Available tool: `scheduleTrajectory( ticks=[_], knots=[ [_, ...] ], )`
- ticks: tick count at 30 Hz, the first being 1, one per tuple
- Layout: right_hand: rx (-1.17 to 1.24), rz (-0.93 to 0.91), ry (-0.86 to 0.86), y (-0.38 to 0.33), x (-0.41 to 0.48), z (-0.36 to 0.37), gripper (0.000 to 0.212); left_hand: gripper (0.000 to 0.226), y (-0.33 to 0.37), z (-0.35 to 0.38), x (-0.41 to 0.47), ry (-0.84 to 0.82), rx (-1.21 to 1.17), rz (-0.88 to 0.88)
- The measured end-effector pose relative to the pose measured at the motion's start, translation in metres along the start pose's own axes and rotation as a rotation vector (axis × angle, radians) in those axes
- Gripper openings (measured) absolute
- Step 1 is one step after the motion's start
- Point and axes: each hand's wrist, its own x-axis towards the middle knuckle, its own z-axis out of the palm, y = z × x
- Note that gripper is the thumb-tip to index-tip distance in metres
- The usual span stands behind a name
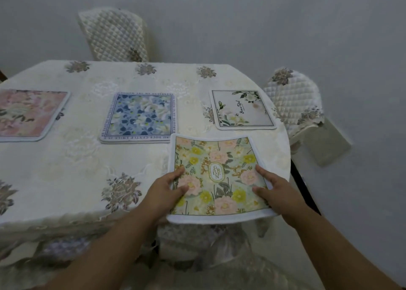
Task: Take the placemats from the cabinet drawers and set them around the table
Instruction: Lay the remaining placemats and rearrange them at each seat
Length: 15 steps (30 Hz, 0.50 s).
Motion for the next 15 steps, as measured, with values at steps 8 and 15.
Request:
scheduleTrajectory(
  ticks=[8, 15],
  knots=[
    [-0.070, -0.089, -0.075, 0.048, 0.116, -0.001, 0.066, 0.058, -0.023, 0.054, 0.077, 0.133, -0.031, -0.061],
    [-0.082, -0.099, -0.074, 0.070, 0.158, -0.002, 0.066, 0.058, -0.039, 0.075, 0.113, 0.174, 0.063, -0.046]
  ],
)
